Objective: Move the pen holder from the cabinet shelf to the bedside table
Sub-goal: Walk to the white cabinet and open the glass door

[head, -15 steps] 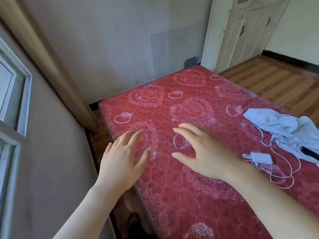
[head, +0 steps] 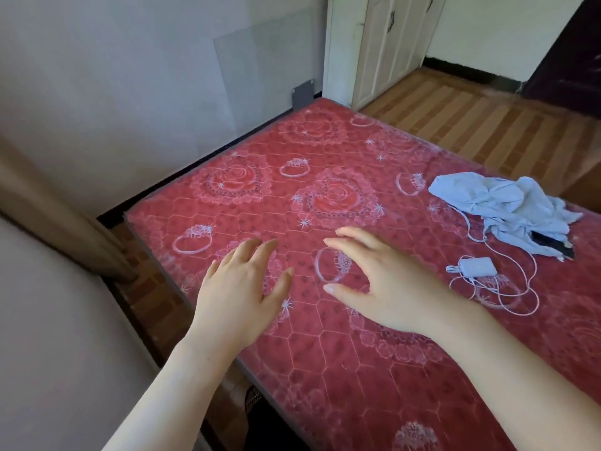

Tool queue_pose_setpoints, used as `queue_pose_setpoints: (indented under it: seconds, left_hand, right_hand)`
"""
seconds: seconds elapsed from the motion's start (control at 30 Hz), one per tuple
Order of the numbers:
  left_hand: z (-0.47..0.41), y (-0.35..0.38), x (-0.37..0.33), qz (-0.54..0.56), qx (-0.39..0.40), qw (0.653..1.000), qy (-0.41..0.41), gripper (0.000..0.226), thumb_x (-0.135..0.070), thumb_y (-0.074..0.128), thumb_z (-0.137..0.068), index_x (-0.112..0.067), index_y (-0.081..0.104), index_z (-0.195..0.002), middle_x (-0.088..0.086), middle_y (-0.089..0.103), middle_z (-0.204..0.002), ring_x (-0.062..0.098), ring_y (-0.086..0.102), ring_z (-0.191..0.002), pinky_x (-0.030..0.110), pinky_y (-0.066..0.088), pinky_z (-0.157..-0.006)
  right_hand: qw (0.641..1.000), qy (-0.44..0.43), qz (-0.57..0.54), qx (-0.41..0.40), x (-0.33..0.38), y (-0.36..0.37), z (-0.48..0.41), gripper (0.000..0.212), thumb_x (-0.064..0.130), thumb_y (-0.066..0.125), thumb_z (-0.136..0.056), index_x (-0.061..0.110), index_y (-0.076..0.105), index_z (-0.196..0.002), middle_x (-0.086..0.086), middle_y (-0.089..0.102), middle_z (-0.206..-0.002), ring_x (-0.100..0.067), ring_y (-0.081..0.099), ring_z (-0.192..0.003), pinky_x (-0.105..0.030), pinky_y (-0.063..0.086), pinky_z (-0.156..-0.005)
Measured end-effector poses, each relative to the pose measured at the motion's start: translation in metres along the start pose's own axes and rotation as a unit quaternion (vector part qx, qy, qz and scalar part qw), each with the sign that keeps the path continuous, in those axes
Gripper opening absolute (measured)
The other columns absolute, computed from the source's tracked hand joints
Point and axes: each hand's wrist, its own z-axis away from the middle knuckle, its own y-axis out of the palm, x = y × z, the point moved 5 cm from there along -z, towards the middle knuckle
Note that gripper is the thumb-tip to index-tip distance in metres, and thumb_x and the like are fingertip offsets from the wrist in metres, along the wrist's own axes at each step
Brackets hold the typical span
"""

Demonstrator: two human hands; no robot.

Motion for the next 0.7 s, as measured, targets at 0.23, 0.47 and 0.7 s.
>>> queue_pose_setpoints:
  seconds: [0.23, 0.47, 0.7]
  left_hand:
    - [-0.051, -0.028, 0.070, -0.020, 0.073, 0.996, 0.057, 0.054, -0.055, 0.033, -0.088, -0.032, 0.032, -0.136, -0.008, 0.042, -0.140, 0.018, 0.046, -0.122, 0.045, 0.037, -0.103]
    - [-0.059, -0.048, 0.103, -0.024, 0.053, 0.998, 0.036, 0.055, -0.055, 0.037, -0.088, -0.031, 0.033, -0.137, -0.007, 0.043, -0.140, 0.018, 0.048, -0.121, 0.037, 0.040, -0.096]
    - [-0.046, -0.064, 0.130, -0.018, 0.023, 0.998, -0.047, 0.051, -0.056, 0.037, -0.086, -0.039, 0.032, -0.134, -0.014, 0.047, -0.132, 0.013, 0.059, -0.093, 0.029, 0.046, -0.076]
  right_hand:
    - [0.998, 0.041, -0.044, 0.029, 0.045, 0.016, -0.075, 0.060, 0.054, 0.046, -0.087, 0.036, 0.022, -0.139, 0.020, 0.016, -0.149, -0.006, 0.027, -0.133, -0.034, 0.033, -0.102]
    - [0.997, 0.027, -0.059, 0.037, 0.068, 0.022, -0.107, 0.059, 0.054, 0.046, -0.087, 0.036, 0.024, -0.139, 0.023, 0.018, -0.146, -0.003, 0.031, -0.130, -0.026, 0.035, -0.095]
    - [0.995, -0.032, -0.089, 0.043, 0.084, 0.029, -0.134, 0.057, 0.055, 0.044, -0.087, 0.038, 0.026, -0.138, 0.024, 0.020, -0.146, -0.001, 0.029, -0.130, -0.031, 0.036, -0.099]
